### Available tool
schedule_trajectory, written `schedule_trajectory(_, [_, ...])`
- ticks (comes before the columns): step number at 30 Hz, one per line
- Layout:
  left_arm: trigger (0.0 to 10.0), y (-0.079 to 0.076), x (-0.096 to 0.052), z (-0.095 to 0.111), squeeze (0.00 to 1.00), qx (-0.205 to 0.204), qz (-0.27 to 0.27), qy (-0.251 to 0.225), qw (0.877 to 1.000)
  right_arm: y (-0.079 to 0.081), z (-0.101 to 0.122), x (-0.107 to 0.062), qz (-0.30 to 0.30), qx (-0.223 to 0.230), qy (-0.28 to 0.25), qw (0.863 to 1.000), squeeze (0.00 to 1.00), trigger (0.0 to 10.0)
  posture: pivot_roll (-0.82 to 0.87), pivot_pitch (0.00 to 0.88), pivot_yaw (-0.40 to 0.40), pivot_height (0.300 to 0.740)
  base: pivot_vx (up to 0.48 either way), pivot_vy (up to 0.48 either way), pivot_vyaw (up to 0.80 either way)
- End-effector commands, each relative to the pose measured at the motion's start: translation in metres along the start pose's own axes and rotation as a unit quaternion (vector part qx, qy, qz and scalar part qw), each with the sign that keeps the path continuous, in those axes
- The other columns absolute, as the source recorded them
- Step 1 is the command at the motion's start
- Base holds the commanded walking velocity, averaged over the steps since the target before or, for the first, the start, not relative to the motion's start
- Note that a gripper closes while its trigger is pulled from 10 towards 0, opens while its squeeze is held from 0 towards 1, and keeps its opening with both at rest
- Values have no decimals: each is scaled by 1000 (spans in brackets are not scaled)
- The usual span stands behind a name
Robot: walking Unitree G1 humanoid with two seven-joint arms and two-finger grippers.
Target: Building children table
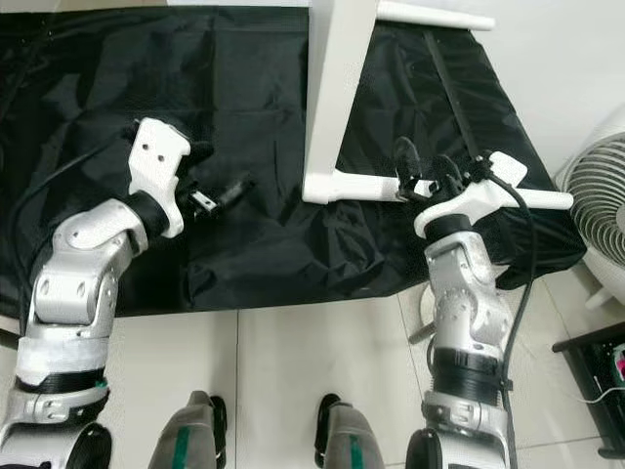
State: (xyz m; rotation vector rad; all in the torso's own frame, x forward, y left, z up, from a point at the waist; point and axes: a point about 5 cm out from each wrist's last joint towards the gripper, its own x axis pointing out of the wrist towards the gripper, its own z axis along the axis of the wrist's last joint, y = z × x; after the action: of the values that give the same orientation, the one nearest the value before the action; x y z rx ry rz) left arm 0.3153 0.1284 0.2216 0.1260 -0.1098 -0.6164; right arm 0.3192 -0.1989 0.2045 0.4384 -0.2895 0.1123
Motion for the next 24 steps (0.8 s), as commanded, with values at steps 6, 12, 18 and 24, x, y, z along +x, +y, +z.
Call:
schedule_trajectory(6, [10000,41,-6,-20,0,-38,257,33,965,-4,-11,4,-24,-123,14,992,0,10000,72,111,-48,740,0,0,0])
schedule_trajectory(12, [10000,34,-21,-32,0,-48,321,11,946,-10,-22,-6,-60,-204,5,977,0,10000,79,79,-42,740,0,0,0])
schedule_trajectory(18, [10000,21,-24,-37,0,-37,316,-8,948,-4,-31,-14,-55,-212,0,976,0,10000,85,77,-41,740,0,0,0])
schedule_trajectory(24, [10000,0,-25,-44,0,-16,296,-23,955,9,-45,-24,-36,-204,5,978,0,10000,95,83,-45,740,0,0,0])
